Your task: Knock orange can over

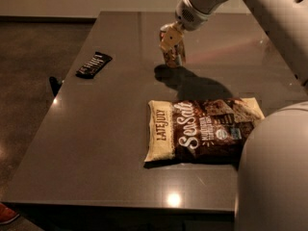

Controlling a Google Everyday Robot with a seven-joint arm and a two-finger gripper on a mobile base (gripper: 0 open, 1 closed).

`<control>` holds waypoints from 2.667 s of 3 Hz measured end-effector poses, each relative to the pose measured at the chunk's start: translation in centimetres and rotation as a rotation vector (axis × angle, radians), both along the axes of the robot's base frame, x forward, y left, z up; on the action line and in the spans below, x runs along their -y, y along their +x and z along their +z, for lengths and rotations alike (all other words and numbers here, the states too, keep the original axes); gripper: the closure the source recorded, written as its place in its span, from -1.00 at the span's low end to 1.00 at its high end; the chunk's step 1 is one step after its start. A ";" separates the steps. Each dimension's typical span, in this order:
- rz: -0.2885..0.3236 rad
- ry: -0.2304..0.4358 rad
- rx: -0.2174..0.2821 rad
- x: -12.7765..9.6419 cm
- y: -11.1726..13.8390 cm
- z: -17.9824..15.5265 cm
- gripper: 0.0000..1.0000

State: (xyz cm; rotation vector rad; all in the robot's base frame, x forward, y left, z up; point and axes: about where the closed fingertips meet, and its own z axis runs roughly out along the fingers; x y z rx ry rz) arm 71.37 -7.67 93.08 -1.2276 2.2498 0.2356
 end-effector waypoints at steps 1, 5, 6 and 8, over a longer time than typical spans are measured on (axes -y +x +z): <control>0.030 -0.122 -0.011 1.9 -1.9 0.2 1.00; 0.223 -0.504 -0.098 3.2 -3.4 -1.7 0.20; 0.277 -0.535 -0.125 2.7 -3.4 -3.1 -0.27; 0.364 -0.556 -0.150 1.6 -3.7 -4.6 -1.00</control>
Offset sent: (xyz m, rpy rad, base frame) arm -0.0413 -0.0455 0.0189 -0.4316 0.0174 0.1156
